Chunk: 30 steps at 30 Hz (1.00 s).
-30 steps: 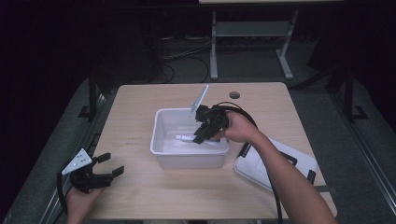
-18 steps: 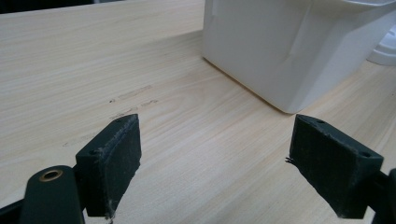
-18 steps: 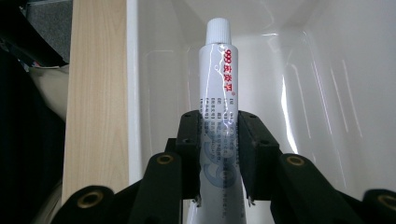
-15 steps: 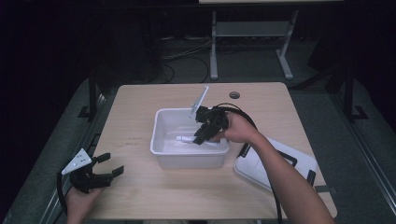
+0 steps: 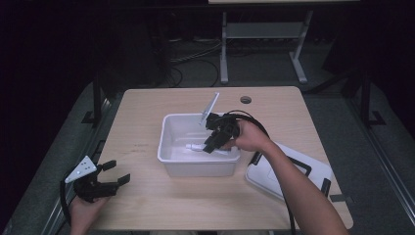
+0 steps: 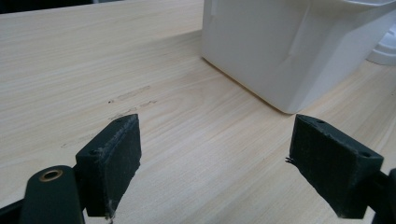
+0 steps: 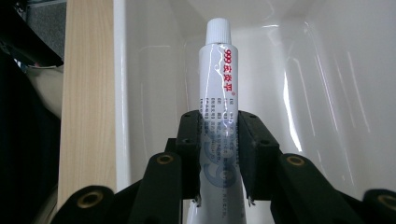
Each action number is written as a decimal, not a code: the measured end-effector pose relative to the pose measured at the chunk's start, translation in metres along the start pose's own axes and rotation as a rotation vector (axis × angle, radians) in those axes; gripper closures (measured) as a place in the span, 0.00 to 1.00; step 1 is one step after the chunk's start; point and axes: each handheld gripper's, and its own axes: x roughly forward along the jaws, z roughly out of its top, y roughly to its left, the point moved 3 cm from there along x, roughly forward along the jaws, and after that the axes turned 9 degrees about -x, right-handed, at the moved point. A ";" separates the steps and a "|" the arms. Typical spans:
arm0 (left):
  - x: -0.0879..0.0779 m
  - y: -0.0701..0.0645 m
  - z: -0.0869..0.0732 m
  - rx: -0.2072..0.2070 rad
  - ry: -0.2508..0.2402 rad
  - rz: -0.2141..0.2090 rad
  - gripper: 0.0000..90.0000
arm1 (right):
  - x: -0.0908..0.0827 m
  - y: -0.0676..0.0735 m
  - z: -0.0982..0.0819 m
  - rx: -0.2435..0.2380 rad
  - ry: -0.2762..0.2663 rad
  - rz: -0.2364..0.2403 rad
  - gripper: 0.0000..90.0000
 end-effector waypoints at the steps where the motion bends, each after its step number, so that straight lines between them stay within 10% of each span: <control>1: 0.000 0.000 0.000 0.000 -0.001 -0.001 0.18 | 0.001 0.000 0.000 0.003 0.003 0.001 0.79; 30: -0.002 0.000 0.001 -0.003 -0.008 0.001 0.18 | 0.011 -0.004 -0.002 0.021 0.013 0.019 0.78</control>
